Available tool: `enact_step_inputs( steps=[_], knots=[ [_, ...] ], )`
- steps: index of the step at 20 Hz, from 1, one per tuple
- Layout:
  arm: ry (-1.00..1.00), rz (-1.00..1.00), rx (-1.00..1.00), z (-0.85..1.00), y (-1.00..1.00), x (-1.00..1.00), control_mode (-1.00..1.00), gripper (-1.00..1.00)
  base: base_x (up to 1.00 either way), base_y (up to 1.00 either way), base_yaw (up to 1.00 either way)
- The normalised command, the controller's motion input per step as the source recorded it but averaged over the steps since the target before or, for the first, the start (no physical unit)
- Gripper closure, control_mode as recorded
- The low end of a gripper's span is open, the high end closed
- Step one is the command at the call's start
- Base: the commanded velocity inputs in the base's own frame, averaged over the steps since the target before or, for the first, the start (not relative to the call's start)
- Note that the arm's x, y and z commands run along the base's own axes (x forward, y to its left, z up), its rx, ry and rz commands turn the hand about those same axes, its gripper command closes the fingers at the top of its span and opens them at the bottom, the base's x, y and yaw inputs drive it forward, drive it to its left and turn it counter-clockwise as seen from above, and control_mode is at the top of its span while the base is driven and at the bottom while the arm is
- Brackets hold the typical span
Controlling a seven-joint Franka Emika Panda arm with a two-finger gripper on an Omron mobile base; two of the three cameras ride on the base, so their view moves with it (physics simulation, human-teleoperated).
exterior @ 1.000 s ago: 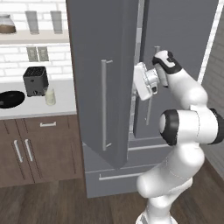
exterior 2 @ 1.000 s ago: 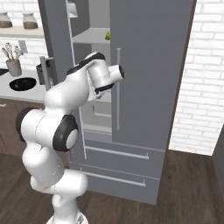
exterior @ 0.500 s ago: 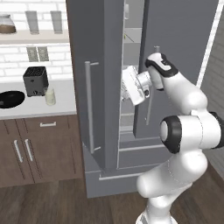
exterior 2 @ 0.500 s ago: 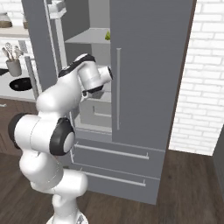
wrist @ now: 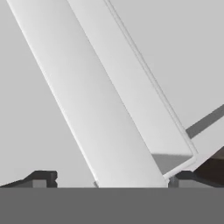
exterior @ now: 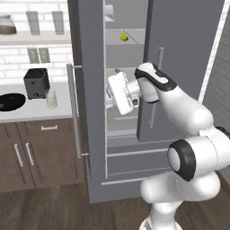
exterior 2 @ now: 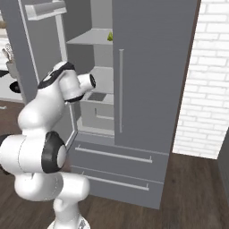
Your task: Grab a lemon wedge from the fridge and one ice cube from the ice bowl, and put them in the glass of lemonade.
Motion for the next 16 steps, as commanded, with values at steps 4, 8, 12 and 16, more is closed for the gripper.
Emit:
enact_step_inputs(
  steps=[4,8,12,16],
  knots=[
    [-0.04,0.00,0.00,-0.09,1.00,0.07,-1.00,-1.00,0.00,0.00,0.00],
    [0.00,0.00,0.00,0.00,0.26,0.05,-1.00,-1.00,0.00,0.00,0.00],
    [-0.02,0.00,0.00,0.07,-0.19,-0.18,-1.00,-1.00,0.00,0.00,0.00],
    [-0.09,0.00,0.00,0.38,-0.95,-0.67,-1.00,-1.00,0.00,0.00,0.00]
  ],
)
